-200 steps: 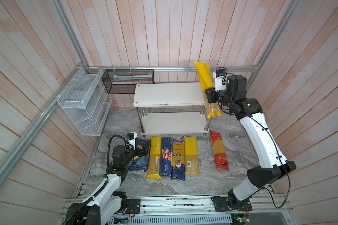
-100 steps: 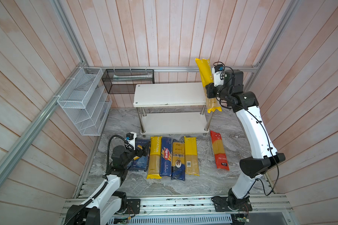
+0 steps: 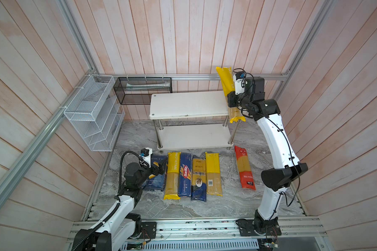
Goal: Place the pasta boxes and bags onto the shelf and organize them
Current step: 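Carry the yellow bag over the top shelf with the right gripper, then lower the yellow bag flat onto the top shelf and open the right gripper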
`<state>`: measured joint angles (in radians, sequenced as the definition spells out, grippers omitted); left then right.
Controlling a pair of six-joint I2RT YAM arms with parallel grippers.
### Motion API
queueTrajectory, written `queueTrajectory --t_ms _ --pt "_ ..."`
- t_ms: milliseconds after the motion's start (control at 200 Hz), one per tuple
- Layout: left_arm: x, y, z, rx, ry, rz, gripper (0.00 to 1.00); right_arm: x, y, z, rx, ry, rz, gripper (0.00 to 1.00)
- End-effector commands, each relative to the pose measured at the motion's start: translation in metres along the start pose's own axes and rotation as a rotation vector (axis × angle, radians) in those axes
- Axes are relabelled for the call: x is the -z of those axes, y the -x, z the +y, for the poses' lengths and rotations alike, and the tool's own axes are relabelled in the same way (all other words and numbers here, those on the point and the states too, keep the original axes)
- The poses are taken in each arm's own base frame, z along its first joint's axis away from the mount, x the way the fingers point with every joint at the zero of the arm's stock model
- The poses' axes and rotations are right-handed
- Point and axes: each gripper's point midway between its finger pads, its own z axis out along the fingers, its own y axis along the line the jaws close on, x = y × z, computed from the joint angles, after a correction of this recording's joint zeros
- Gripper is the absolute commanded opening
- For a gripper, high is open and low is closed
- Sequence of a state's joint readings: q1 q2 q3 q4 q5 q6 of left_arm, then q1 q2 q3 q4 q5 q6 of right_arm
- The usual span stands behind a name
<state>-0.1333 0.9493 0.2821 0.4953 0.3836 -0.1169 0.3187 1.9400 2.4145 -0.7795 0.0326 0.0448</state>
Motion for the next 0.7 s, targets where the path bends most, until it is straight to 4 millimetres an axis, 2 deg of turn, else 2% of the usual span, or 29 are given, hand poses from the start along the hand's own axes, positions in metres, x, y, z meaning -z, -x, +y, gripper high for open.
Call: queueTrajectory --t_ms 0,205,375,505,695 --pt "0.000 0.003 0.001 -0.002 0.008 -0.015 1.00 -0.006 0.029 -0.006 -0.022 -0.014 -0.111 0.00" --pt "-0.001 0.002 0.001 -0.001 0.006 -0.011 1.00 -0.018 0.021 -0.007 -0.033 -0.015 -0.091 0.00" --pt "0.000 0.004 0.001 -0.002 0.007 -0.016 1.00 -0.019 0.023 -0.013 -0.052 -0.027 -0.099 0.01" --pt "-0.001 0.002 0.001 -0.001 0.007 -0.013 1.00 -0.021 0.020 -0.012 -0.063 -0.021 -0.092 0.11" --pt "-0.001 0.003 0.001 -0.002 0.005 -0.013 1.00 -0.023 0.020 -0.009 -0.084 -0.004 -0.090 0.17"
